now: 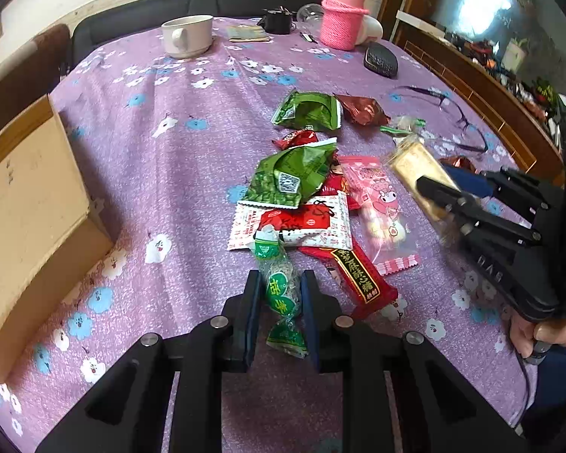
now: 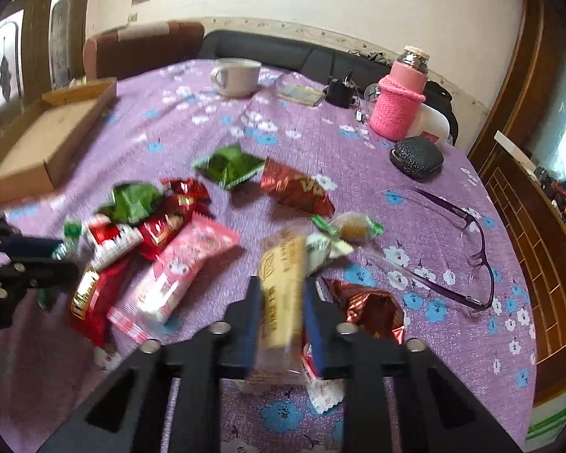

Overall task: Organize snacks
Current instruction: 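Lift the wafer bar with the right tool while the left tool lifts the green candy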

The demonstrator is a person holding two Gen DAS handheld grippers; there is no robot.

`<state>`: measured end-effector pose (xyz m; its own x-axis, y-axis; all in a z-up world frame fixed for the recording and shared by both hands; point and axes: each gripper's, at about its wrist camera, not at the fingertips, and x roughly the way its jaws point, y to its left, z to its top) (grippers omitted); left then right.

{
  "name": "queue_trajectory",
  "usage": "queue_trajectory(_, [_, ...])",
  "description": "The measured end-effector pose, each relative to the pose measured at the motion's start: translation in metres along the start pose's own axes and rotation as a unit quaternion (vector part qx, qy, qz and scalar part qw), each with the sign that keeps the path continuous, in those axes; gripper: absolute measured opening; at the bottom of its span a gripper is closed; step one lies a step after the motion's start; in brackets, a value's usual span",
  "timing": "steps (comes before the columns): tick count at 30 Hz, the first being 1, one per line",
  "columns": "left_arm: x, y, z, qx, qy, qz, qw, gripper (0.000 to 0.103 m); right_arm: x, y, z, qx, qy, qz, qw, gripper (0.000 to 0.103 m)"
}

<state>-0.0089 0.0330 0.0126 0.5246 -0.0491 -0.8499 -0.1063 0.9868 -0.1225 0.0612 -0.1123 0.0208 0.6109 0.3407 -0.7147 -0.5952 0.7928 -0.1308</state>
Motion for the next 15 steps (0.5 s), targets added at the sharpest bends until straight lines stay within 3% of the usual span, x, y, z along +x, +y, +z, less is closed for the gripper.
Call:
queue_trajectory(6, [-0.0059, 0.0087, -0.0007, -0.017, -0.007, -0.009, 0.9998, 0.020, -0.0005, -0.0118, 0.0018, 0.031, 0.007, 0.022, 0.999, 0.016])
queue_trajectory(8, [-0.0042, 0.0094, -0.0014, -0.017, -0.003, -0.010, 0.9998, 0.020, -0.0003, -0.0108, 0.0022, 0.025, 0.009, 0.016, 1.000, 0.034])
queue_trajectory(10, [-0.0018, 0.0093, -0.0021, -0.018, 0.000, -0.012, 0.9998, 0.020, -0.0016, -0.0108, 0.0024, 0.025, 0.005, 0.015, 1.000, 0.044])
queue_trajectory(15, [-0.0005, 0.0077, -0.0033, -0.015, -0.001, -0.014, 0.9998, 0.020, 0.0016, -0.0029, 0.0001, 0.006, 0.013, 0.026, 1.000, 0.044])
